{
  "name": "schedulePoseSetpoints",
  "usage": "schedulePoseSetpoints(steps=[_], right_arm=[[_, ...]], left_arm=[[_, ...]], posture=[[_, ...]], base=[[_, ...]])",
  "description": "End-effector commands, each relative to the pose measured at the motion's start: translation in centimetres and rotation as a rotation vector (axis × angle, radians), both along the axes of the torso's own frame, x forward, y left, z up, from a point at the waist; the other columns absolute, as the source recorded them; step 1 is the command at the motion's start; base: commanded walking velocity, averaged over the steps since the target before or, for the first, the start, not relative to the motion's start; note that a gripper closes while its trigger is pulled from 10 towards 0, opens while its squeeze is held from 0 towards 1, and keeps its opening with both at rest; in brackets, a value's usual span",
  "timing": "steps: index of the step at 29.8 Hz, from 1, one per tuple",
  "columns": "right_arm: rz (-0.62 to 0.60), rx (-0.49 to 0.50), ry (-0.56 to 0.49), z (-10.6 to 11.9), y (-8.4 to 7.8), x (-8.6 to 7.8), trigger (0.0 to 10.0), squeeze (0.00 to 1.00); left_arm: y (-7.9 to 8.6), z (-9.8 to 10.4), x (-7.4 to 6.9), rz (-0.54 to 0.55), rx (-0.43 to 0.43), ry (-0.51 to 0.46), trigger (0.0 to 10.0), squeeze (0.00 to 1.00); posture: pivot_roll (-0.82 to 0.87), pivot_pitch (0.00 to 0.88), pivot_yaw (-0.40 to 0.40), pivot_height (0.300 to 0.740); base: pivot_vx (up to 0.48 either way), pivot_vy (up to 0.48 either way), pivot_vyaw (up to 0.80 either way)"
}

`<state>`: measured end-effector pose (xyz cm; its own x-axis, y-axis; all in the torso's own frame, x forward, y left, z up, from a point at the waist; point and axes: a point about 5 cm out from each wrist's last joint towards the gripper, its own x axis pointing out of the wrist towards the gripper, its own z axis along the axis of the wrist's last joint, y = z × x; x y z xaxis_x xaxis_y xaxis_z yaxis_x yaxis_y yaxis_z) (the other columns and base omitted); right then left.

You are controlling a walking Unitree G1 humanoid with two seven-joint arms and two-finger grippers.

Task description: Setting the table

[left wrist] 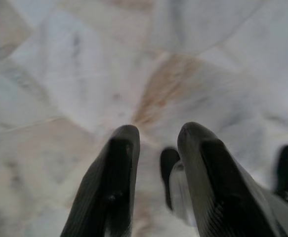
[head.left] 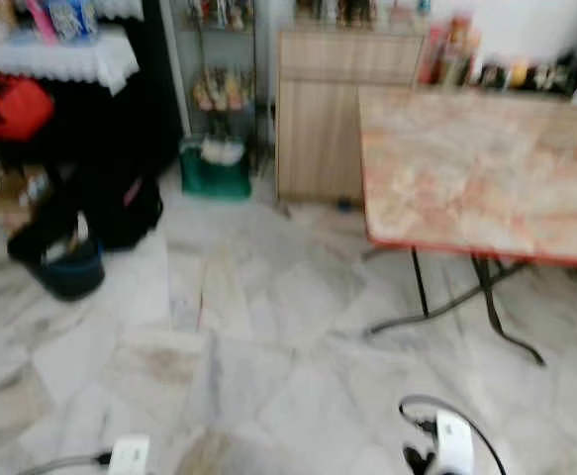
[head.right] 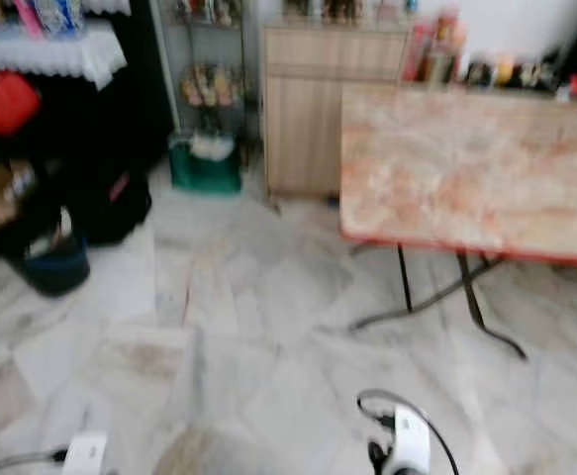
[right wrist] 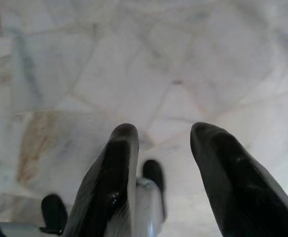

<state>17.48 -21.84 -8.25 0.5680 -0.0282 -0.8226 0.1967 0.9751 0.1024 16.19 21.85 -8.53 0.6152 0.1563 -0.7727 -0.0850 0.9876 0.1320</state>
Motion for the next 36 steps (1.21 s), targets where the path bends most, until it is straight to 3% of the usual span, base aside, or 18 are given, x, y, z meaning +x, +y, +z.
schedulePoseSetpoints(steps=[1, 12, 36], right_arm=[[-0.007, 0.007, -0.022, 0.3, 0.3, 0.7, 10.0, 0.00], [-0.011, 0.008, -0.047, 0.7, 0.2, 1.4, 10.0, 0.00], [0.014, -0.008, -0.051, 0.8, 0.3, 1.7, 10.0, 0.00]], left_arm=[[0.7, 0.0, -0.4, -0.004, 0.018, 0.013, 10.0, 0.00], [0.7, 0.1, 0.1, 0.023, -0.004, 0.010, 10.0, 0.00], [0.8, 0.1, 0.1, 0.021, -0.007, 0.027, 10.0, 0.00]], posture=[[0.01, 0.024, -0.029, 0.740], [-0.01, 0.106, -0.036, 0.740], [0.00, 0.118, -0.031, 0.740]], base=[[0.000, -0.337, 0.00], [0.000, -0.338, 0.00], [0.000, -0.358, 0.13]])
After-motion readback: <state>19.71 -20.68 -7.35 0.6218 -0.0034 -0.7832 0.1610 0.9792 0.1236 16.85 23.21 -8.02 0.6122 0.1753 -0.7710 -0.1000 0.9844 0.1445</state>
